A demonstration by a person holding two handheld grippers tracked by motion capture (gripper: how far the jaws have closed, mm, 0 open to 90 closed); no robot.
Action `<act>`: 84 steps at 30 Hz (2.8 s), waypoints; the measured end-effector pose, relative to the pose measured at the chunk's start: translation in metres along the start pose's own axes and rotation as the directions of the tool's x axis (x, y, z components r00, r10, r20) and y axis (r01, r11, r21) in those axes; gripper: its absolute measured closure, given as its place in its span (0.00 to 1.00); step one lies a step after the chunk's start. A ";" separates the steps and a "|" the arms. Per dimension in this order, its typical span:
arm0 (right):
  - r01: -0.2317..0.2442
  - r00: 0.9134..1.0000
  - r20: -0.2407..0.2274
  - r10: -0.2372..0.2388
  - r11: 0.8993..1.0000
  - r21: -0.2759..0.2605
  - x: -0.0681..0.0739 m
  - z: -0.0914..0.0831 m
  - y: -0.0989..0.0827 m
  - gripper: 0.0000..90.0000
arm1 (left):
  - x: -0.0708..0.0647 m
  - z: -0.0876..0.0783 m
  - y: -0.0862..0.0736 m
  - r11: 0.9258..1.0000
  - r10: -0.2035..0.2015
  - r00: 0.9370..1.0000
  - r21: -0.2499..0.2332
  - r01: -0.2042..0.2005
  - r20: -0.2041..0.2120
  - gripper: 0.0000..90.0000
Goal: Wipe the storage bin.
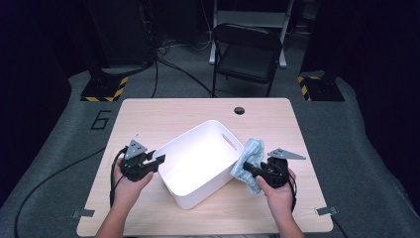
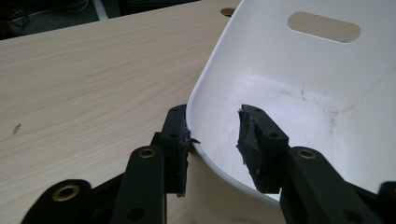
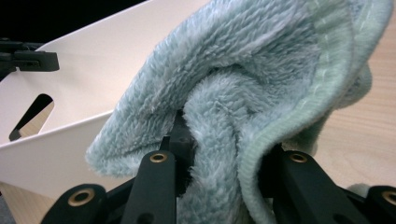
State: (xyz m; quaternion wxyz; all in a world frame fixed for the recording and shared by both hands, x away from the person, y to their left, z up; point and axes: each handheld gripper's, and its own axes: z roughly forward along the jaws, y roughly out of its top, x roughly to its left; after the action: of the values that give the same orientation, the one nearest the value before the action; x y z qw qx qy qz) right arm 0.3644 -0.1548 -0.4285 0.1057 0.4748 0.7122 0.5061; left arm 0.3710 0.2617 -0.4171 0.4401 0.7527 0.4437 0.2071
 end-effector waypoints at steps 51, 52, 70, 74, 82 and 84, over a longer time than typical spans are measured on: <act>-0.083 0.996 0.053 0.072 0.971 0.224 -0.027 0.044 -0.039 0.75 | -0.016 0.008 0.002 0.997 0.071 0.995 0.025 -0.073 0.070 0.87; -0.079 0.996 0.053 0.069 0.973 0.216 -0.027 0.043 -0.039 0.75 | -0.016 0.008 0.002 0.995 0.087 0.994 0.033 -0.090 0.069 0.87; 0.018 1.000 -0.017 -0.017 0.999 0.037 0.001 0.004 0.002 0.76 | -0.029 0.006 -0.001 0.997 0.073 0.997 0.023 -0.074 0.037 0.86; 0.047 0.999 -0.017 -0.047 0.999 -0.008 0.008 -0.007 0.011 0.76 | -0.030 0.006 -0.001 0.998 0.065 0.998 0.016 -0.065 0.028 0.86; 0.086 0.996 0.007 -0.086 0.996 -0.006 0.016 -0.006 0.014 0.76 | -0.033 0.006 -0.001 0.996 0.080 0.996 0.022 -0.081 0.040 0.86; 0.079 0.997 0.005 -0.079 0.997 -0.005 0.013 -0.004 0.012 0.77 | -0.033 0.006 -0.002 0.997 0.074 0.996 0.017 -0.074 0.044 0.86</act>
State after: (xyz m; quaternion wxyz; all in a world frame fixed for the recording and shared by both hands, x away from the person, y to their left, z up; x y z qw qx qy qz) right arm 0.3619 -0.1462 -0.4123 0.1283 0.4472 0.7288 0.5023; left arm 0.3576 0.2313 -0.4191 0.4345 0.7769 0.4079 0.2029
